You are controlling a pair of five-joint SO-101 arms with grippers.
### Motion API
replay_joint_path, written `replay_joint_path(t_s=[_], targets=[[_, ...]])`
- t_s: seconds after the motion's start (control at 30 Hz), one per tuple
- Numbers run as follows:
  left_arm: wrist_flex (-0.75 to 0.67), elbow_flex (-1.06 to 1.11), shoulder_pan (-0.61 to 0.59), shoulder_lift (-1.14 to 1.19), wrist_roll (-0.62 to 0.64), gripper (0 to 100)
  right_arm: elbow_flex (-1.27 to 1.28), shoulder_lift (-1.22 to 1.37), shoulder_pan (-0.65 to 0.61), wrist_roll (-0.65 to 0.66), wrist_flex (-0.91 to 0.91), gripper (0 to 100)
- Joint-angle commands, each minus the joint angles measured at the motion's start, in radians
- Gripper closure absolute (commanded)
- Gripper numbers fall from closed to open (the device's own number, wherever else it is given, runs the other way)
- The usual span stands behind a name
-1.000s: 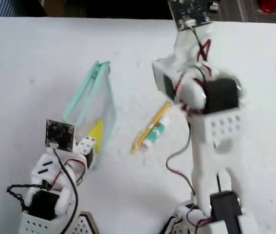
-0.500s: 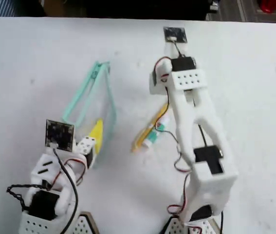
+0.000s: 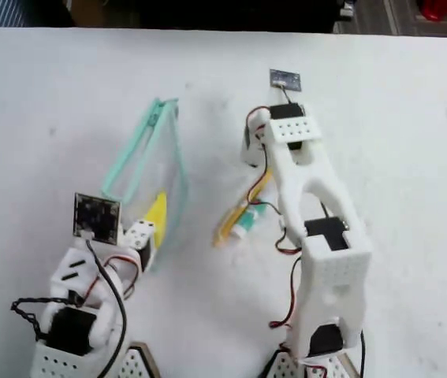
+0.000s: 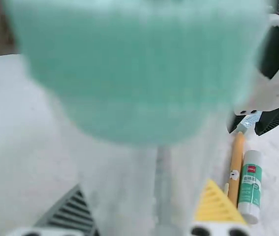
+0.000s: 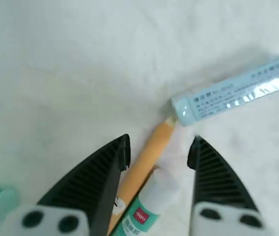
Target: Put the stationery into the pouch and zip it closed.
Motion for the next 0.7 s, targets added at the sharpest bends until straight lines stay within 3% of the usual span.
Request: replay_joint_path(t_s=[0.0,0.23,0.37,0.67], targets=[[-0.029,-0.005,-0.008,-0.012,0.008,83,-0.009,0.012,-0.005,-0.031,-0.012,81.5],[-0.029,-0.005,-0.008,-0.012,0.008,83,-0.014,0.088,-0.024,-0.026,-0.039,82.7],[-0.029,-0.005,-0.008,-0.012,0.008,83,-0.014,0.091,-0.033,-0.025,-0.041,98.1],[-0.028,-0.005,-0.008,-0.012,0.006,84,-0.008,0.096,-0.025,-0.023,-0.039,98.1]])
